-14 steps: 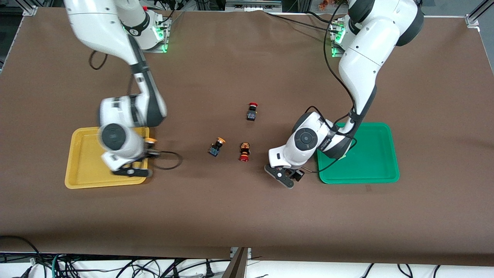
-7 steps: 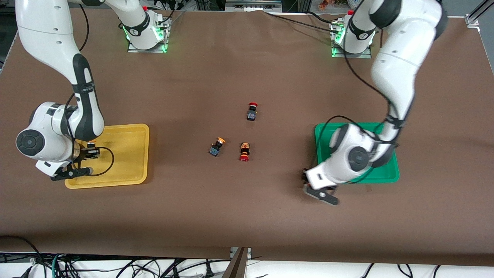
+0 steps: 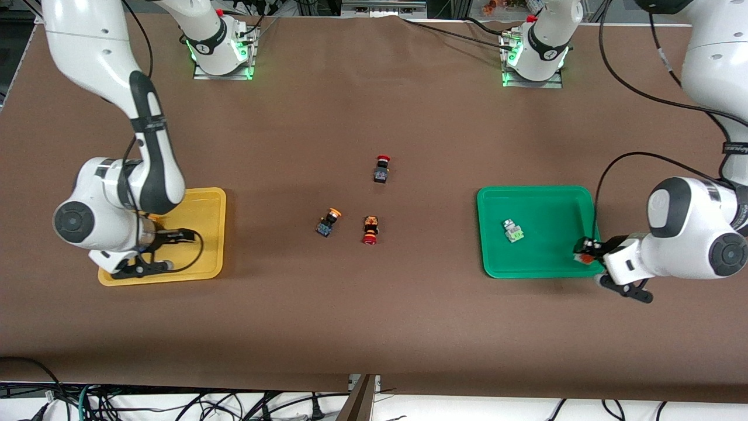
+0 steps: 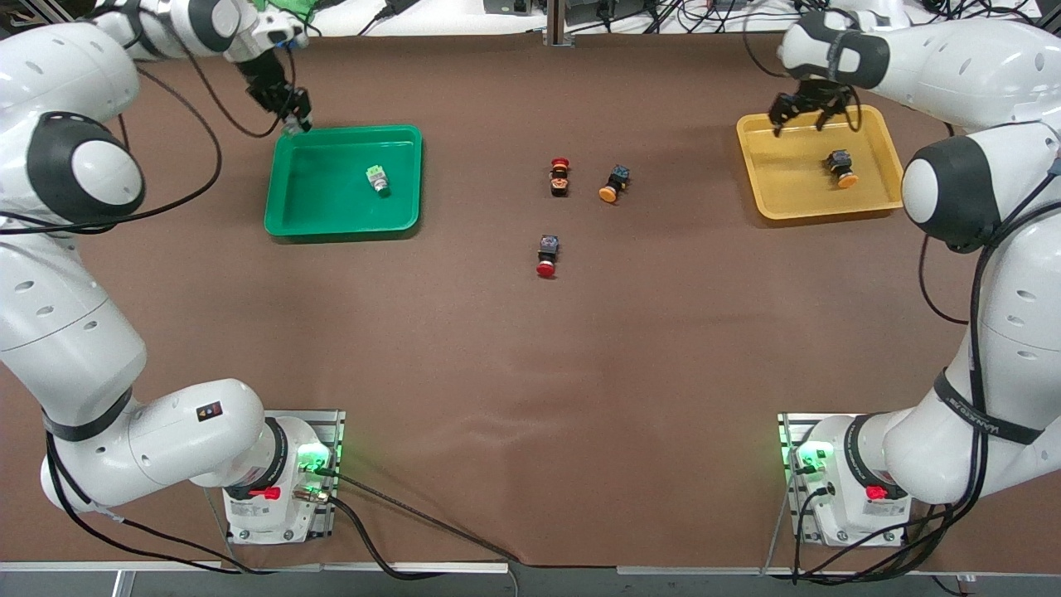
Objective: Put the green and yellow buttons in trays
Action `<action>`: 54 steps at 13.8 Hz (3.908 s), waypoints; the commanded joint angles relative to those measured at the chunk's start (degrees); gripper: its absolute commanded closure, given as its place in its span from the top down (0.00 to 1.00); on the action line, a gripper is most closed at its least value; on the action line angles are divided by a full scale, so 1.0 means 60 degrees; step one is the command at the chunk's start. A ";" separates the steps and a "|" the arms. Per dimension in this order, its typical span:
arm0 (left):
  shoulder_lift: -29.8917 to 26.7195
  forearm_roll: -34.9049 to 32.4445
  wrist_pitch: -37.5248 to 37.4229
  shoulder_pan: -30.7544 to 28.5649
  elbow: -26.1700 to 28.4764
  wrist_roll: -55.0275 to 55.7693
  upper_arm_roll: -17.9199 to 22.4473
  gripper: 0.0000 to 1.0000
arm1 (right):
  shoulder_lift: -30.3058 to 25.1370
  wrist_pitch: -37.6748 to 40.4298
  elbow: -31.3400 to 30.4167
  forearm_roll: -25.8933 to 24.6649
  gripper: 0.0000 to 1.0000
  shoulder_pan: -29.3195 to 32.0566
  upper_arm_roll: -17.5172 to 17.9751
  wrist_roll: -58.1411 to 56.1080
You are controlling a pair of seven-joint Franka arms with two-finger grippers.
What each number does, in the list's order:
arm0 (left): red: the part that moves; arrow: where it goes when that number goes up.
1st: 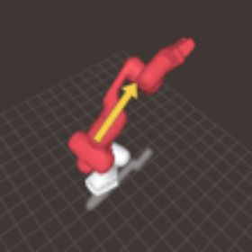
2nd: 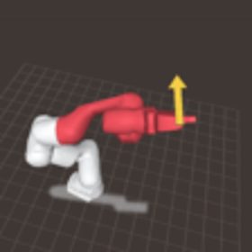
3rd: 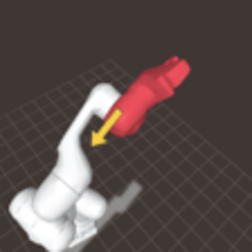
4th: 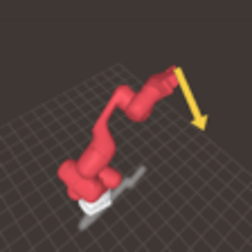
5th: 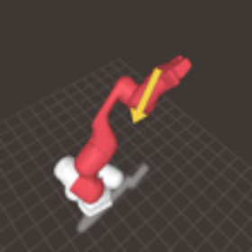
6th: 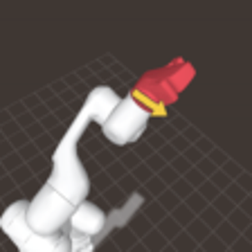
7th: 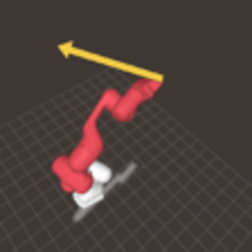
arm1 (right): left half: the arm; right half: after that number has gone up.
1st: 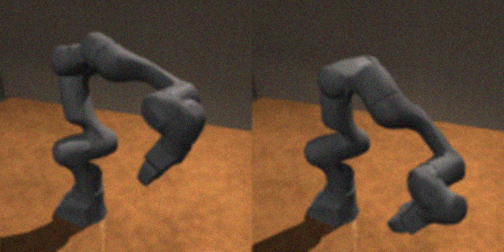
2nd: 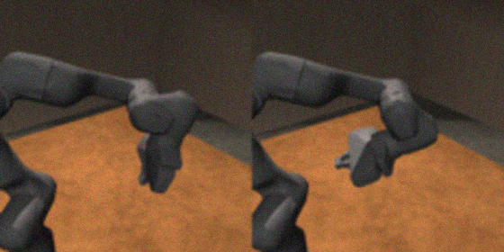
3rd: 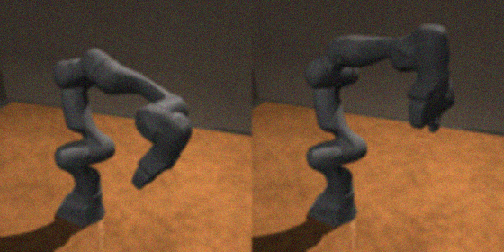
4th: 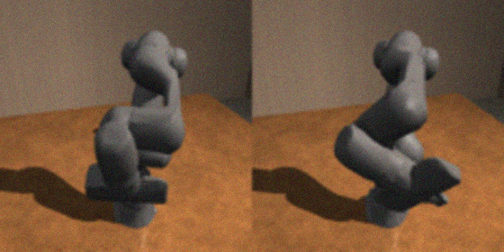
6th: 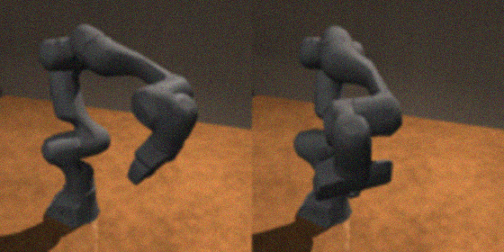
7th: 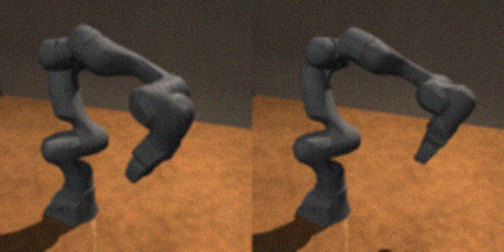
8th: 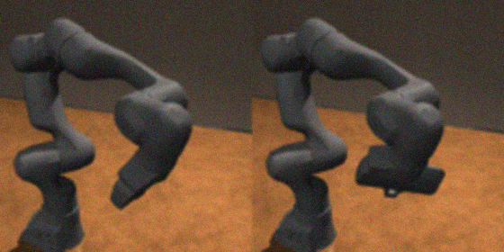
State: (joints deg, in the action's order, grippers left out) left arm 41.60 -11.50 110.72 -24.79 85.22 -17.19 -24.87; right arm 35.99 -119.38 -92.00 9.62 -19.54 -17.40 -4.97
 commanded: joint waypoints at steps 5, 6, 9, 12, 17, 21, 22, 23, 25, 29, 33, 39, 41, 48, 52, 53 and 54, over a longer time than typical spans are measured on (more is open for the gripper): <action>-0.0724 -0.0340 0.1893 -0.0291 0.2481 0.1226 -0.0162 0.99 | 0.0855 -0.0988 0.0904 0.0712 1.00 -0.2834 0.0586 0.7573; -0.0694 -0.0340 0.1879 -0.0378 0.2408 0.1167 -0.0162 1.00 | 0.1046 -0.1368 0.0991 0.0712 1.00 -0.3128 0.0600 0.8132; -0.1115 -0.0209 0.1268 -0.0321 0.2101 0.1283 -0.0264 1.00 | 0.1384 -0.1971 0.0992 0.0712 1.00 -0.3628 0.0600 0.9058; -0.1790 -0.0004 0.0226 -0.0335 0.1253 0.1589 -0.0820 1.00 | 0.1721 -0.2309 0.0992 0.0726 1.00 -0.3993 0.0600 0.9557; -0.3429 0.0158 -0.2143 -0.0335 -0.0036 0.1809 -0.1756 1.00 | 0.1839 -0.2427 0.0977 0.0741 0.00 -0.4127 0.0600 0.9383; -0.5493 0.1545 -0.3479 0.2637 -0.0113 0.2396 0.1271 1.00 | 0.1182 -0.0954 0.1123 0.0741 0.00 -0.2901 0.0542 0.7108; -0.5889 0.1927 -0.3685 0.4147 0.0091 0.2455 0.3101 1.00 | 0.0977 -0.0266 0.1139 0.0727 0.00 -0.2476 0.0498 0.5908; -0.6096 0.1989 -0.3731 0.5264 0.0267 0.2499 0.4352 1.00 | 0.0830 0.0321 0.1095 0.0683 0.00 -0.2123 0.0338 0.4867; -0.6230 0.2004 -0.3630 0.5773 0.0575 0.2383 0.5402 1.00 | 0.0799 0.1422 0.1051 0.0624 0.00 -0.1783 -0.0567 0.2656; -0.6947 0.2267 -0.2606 0.5496 0.1966 0.2514 0.5419 1.00 | 0.0887 0.1134 0.0320 0.0726 0.00 -0.1025 -0.1495 -0.0413; -0.6904 0.2282 -0.2662 0.5407 0.1617 0.2543 0.5390 1.00 | 0.0800 0.1250 0.0376 0.0945 1.00 -0.0815 -0.1436 -0.0490; -0.6670 0.2342 -0.2618 0.5422 0.1148 0.2807 0.5361 1.00 | -0.0298 0.3603 0.1854 0.0902 1.00 -0.0729 -0.1626 -0.0564; -0.6436 0.2312 -0.2618 0.5393 0.0856 0.2778 0.5404 1.00 | -0.0634 0.4557 0.2338 0.0902 1.00 -0.0714 -0.1846 -0.0506; -0.6333 0.2399 -0.2618 0.5407 0.0811 0.2792 0.5390 1.00 | -0.4207 0.5878 0.1242 -0.1061 1.00 0.1775 0.1492 -0.0446; -0.6333 0.2312 -0.2618 0.5407 0.0680 0.2807 0.5390 1.00 | -0.5483 0.5894 0.1066 -0.1090 1.00 0.2142 0.1538 -0.0476; -0.6318 0.2283 -0.2618 0.5392 0.0461 0.2807 0.5390 1.00 | -0.5659 0.5937 0.1036 -0.1119 1.00 0.2259 0.1538 -0.0490; -0.6260 0.2282 -0.2618 0.5378 0.0328 0.2807 0.5405 1.00 | -0.5762 0.5894 0.0920 -0.1206 1.00 0.2304 0.1538 -0.0505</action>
State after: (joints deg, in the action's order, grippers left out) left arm 2.75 1.21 95.59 7.77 90.69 -0.51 7.44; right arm 4.13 -83.49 -83.28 3.63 -7.56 -9.64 -7.51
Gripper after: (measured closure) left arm 0.000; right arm 0.000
